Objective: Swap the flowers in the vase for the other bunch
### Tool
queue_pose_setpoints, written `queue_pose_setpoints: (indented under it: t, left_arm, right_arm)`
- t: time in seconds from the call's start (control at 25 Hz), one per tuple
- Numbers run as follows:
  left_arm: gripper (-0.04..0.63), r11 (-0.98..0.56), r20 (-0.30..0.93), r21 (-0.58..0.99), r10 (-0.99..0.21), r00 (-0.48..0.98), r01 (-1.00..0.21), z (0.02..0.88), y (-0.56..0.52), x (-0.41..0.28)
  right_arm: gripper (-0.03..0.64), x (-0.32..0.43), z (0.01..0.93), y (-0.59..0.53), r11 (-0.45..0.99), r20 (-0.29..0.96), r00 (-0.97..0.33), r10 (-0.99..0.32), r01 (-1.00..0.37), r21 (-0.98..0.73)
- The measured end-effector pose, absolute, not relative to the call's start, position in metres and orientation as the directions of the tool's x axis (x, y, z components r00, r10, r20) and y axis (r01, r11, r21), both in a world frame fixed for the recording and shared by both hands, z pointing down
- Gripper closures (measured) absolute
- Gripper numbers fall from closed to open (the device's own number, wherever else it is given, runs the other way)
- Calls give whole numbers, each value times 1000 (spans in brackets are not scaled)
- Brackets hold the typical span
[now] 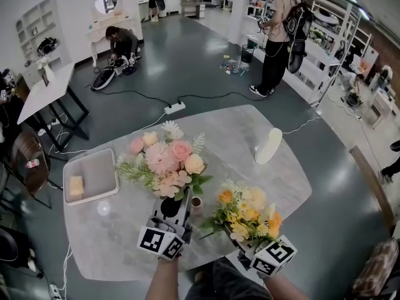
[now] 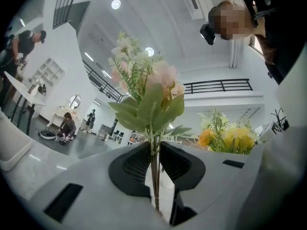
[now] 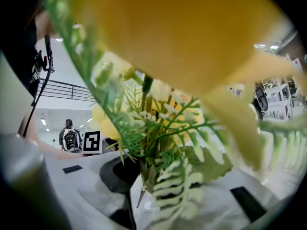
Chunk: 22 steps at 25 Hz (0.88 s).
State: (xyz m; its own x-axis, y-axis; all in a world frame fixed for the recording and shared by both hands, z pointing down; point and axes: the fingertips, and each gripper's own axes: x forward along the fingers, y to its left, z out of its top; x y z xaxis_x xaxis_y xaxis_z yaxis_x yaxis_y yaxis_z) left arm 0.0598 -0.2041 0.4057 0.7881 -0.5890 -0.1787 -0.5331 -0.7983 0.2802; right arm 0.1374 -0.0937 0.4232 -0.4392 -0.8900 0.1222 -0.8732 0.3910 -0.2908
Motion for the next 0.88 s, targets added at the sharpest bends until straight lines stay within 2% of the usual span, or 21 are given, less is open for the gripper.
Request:
queue_pose_setpoints:
  t: [0.44, 0.88]
  left_arm:
    - [525, -768, -196, 298, -631, 751, -567, 381, -194, 57]
    - [526, -745, -197, 289, -661, 724, -601, 398, -184, -15]
  right_arm:
    - [499, 151, 403, -89, 416, 96, -460, -883, -860, -295]
    - [499, 96, 423, -88, 433, 89, -473, -876, -856, -282]
